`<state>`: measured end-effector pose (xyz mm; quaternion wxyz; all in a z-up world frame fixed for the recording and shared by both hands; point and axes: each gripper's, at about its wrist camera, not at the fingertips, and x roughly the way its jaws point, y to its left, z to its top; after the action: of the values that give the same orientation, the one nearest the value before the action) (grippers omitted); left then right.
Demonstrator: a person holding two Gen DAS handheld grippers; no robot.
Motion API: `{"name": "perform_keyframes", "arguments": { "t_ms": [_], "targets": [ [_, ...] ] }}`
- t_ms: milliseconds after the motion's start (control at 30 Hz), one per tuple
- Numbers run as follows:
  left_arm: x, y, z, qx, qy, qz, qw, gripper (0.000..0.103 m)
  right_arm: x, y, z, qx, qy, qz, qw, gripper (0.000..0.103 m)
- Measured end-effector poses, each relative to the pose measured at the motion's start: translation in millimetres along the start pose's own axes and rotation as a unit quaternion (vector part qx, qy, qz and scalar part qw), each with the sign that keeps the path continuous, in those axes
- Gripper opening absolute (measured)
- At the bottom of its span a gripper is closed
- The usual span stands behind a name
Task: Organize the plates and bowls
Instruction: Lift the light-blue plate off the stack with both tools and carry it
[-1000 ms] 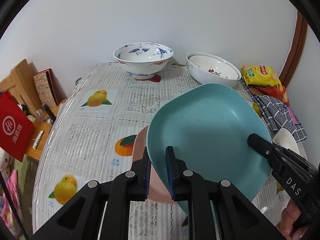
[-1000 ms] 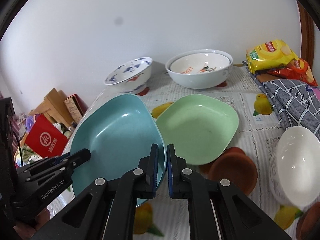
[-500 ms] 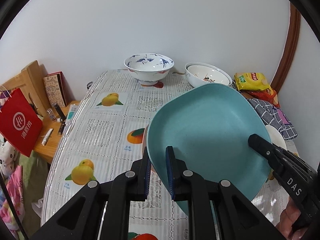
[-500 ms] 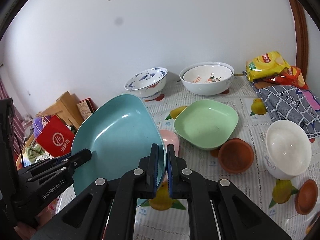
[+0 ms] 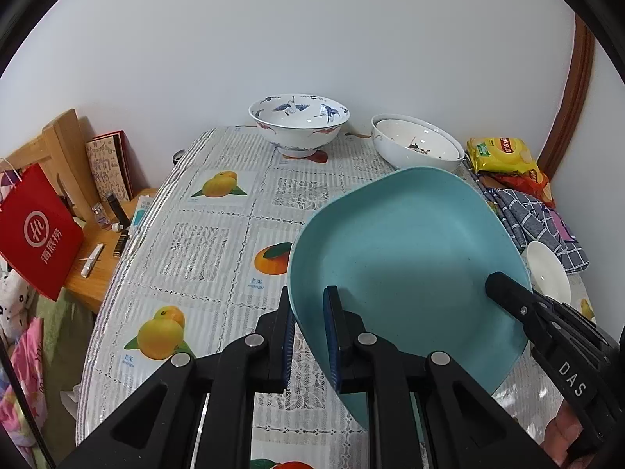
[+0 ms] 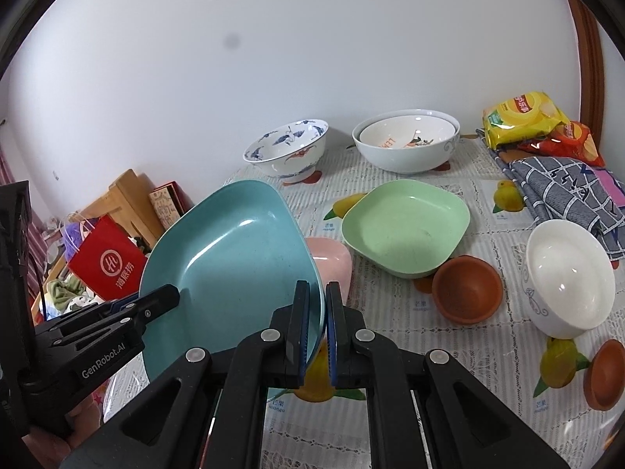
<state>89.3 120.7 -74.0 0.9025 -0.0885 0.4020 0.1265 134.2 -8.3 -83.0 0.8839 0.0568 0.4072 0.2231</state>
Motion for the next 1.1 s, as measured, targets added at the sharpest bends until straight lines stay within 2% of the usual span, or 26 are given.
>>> {"name": "perform_keyframes", "arguments": {
  "t_ms": [1100],
  "targets": [
    [84, 14, 24, 0.001, 0.029, 0.008, 0.9995, 0.014, 76, -5, 3, 0.016, 0.022, -0.025, 0.999, 0.009]
  ]
}}
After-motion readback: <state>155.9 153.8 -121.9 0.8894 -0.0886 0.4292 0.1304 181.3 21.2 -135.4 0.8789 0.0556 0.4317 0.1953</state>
